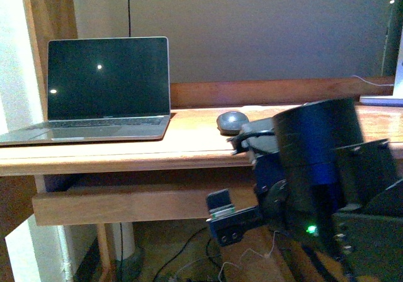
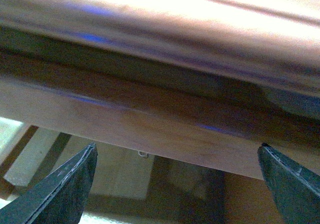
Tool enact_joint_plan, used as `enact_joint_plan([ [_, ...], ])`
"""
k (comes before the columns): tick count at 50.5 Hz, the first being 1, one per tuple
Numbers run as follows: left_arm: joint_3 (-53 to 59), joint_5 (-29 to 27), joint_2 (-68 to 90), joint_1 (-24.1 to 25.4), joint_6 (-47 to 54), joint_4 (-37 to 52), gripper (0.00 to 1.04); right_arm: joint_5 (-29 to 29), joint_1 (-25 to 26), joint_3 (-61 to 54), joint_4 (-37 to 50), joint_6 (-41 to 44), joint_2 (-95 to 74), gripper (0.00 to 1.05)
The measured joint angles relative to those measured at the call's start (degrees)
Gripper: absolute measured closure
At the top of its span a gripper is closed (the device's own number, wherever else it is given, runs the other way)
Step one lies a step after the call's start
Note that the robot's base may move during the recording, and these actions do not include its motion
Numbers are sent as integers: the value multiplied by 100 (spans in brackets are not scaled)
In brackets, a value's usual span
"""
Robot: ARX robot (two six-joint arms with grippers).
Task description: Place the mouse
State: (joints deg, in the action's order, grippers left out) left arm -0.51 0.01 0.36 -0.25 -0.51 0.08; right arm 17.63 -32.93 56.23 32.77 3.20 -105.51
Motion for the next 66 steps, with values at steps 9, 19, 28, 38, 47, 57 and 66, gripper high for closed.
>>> enact_joint_plan([
  [9, 0, -2, 0, 0, 0, 0, 8, -192, 525, -1119, -450, -1108, 1967, 7],
  [19, 0, -2, 0, 0, -2, 0, 8, -896, 1259, -2492, -955, -1821, 4061, 7],
  [28, 0, 0, 0, 0, 0, 0, 8, -1211, 1869, -3263, -1366, -2068, 5508, 7],
  [38, 0, 0, 0, 0, 0, 0, 8, -1346, 2330, -3901, -2168, -2312, 7044, 7],
  [47, 0, -2, 0, 0, 0, 0, 8, -1305, 2205, -4385, -3200, -2332, 8561, 7],
  [57, 0, 0, 0, 0, 0, 0, 8, -1836, 2490, -4815, -3766, -2105, 9788, 10],
  [66, 0, 4, 0, 0, 0, 0, 8, -1657, 2999, -5265, -3344, -831, 10196, 35],
])
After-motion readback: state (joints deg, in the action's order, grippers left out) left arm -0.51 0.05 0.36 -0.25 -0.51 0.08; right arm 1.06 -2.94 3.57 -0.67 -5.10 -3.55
